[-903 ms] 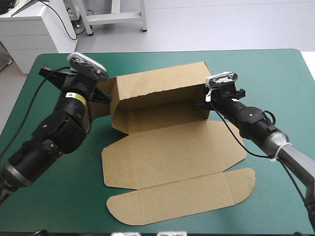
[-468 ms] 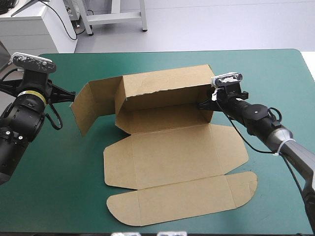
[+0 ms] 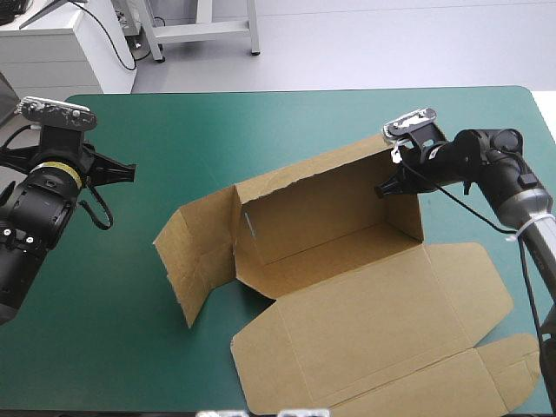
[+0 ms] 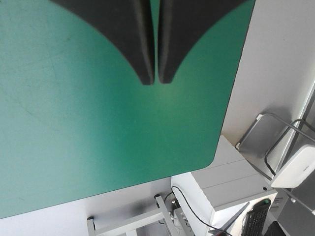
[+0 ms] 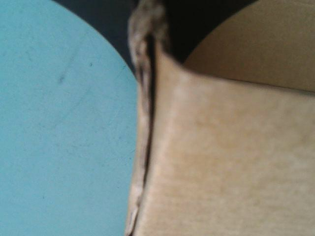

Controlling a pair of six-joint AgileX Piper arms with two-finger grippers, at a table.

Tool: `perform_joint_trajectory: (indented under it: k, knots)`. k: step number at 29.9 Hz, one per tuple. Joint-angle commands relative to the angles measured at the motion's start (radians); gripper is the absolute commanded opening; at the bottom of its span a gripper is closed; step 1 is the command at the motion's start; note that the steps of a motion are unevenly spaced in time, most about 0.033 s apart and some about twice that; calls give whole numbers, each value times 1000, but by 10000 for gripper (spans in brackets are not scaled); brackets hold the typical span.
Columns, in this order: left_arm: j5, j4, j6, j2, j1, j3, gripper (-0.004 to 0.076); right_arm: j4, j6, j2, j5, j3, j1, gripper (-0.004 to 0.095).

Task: Fold the box

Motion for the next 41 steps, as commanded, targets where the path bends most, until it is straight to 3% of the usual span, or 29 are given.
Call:
perform_joint_trajectory:
  k: [1,7,13,20,30,36,41]
  knots:
    - [-33,6,-1,-9,5,-30,3,-5,83,-41,38,-110,-7,0]
    - [-35,-145,20,33,122,-32,3,-63,217,-5,133,-206,-7,1]
    - [2,-442,233,80,273,-32,3,-9,282,145,324,-359,-7,1]
    - [33,-591,362,88,381,-32,3,67,370,279,323,-485,-7,2]
    - [69,-668,448,88,393,-32,3,103,317,389,322,-494,2,6]
    - [69,-664,448,88,393,-32,3,2,201,407,294,-494,57,90]
    - [69,-664,448,88,393,-32,3,-60,232,408,221,-494,77,322]
